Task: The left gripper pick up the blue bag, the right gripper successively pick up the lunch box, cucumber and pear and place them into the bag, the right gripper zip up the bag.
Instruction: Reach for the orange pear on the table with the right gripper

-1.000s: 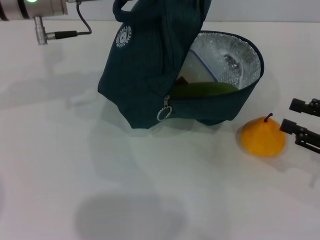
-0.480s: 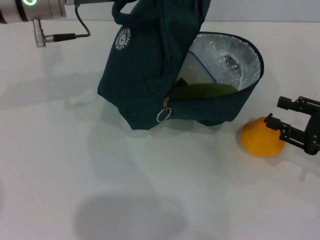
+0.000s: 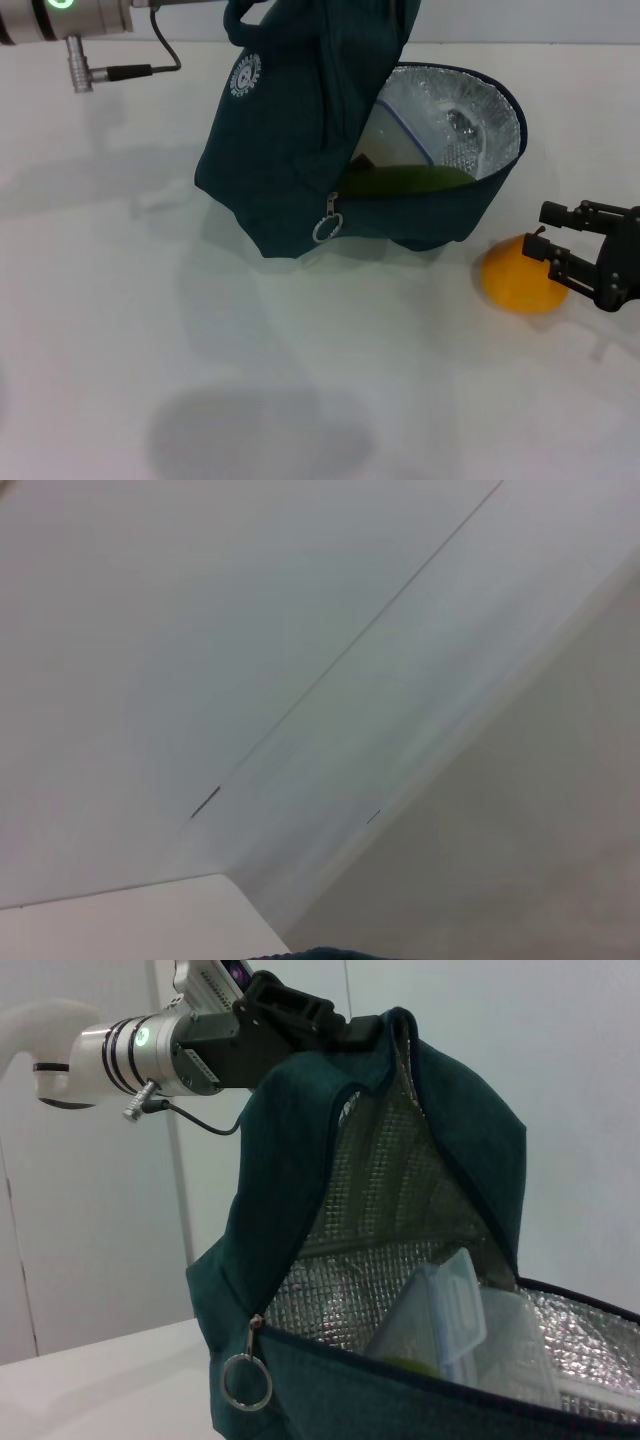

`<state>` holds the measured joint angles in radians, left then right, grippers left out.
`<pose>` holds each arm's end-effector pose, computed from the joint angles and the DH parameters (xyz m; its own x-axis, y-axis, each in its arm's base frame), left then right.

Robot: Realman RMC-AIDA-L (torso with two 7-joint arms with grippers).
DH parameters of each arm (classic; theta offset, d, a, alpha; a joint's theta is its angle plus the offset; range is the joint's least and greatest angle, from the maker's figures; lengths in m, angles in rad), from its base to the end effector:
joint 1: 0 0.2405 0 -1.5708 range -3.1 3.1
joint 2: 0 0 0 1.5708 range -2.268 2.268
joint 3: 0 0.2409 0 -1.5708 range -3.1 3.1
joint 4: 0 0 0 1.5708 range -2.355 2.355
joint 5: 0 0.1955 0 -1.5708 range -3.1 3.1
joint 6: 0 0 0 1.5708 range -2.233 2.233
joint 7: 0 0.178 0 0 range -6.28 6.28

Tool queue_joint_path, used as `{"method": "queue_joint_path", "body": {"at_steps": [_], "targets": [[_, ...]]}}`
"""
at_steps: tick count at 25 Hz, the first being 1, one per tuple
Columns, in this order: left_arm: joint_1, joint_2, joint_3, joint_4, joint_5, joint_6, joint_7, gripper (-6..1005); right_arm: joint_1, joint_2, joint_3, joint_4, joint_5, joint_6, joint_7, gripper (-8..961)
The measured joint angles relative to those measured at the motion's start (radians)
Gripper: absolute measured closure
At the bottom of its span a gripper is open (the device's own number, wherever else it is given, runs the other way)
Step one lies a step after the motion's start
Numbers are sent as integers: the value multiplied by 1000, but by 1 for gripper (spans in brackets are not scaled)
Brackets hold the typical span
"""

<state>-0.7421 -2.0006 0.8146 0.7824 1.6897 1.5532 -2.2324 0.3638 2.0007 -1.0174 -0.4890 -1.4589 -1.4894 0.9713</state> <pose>-0.1092 0.3881 0.0364 0.4137 0.6745 0.6115 0.6868 -0.6721 0.2768 0.2514 0.3006 -0.0141 0.7726 -0.1026 -0.6266 -0.3779 -0.8674 -0.3238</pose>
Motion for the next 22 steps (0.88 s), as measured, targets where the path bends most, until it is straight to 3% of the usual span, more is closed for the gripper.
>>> {"method": "queue_joint_path", "body": {"at_steps": [15,22], "targets": [[-8,2,0,2,0,-2,5,946,0,1,2,8,0,30,3,607],[-7,2,0,1,-1,-2,10,946,1,1,3,9,3,29,4,684]]}}
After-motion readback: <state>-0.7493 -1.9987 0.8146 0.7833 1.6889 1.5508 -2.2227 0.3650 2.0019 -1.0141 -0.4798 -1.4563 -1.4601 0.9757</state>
